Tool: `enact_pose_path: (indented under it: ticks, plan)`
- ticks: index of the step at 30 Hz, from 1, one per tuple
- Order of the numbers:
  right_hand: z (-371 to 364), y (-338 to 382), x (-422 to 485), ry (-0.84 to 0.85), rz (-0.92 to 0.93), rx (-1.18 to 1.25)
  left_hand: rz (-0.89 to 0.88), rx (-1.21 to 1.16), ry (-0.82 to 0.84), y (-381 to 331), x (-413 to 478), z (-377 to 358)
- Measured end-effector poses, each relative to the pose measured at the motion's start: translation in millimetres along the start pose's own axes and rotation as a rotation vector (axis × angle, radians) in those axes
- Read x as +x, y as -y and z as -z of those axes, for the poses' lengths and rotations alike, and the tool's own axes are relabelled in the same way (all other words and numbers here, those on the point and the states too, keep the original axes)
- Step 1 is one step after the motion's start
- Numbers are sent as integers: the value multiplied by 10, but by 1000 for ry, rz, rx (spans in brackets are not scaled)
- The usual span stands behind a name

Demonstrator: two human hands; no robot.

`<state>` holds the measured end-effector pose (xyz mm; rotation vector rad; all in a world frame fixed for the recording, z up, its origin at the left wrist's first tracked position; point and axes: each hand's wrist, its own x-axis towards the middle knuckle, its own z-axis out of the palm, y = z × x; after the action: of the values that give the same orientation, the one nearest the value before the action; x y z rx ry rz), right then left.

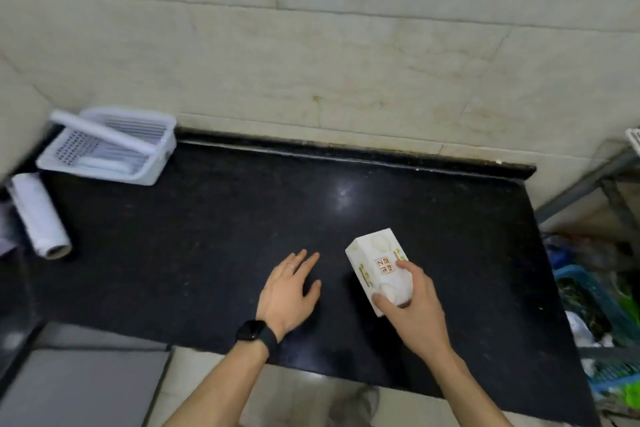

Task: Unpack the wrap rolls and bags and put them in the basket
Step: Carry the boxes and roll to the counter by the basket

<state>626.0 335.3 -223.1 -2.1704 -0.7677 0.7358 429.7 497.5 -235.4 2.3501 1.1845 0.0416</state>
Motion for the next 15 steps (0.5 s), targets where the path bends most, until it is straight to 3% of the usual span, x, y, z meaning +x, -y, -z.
enact_pose_path:
  ticks: [8, 15]
  plan:
    - [-1488, 1403, -517, 214, 268, -20, 272, -35, -297, 1785, -1045, 1071]
    - [-2680, 2265, -1078, 307, 397, -47, 429, -50, -398, 3045, -1941, 1653]
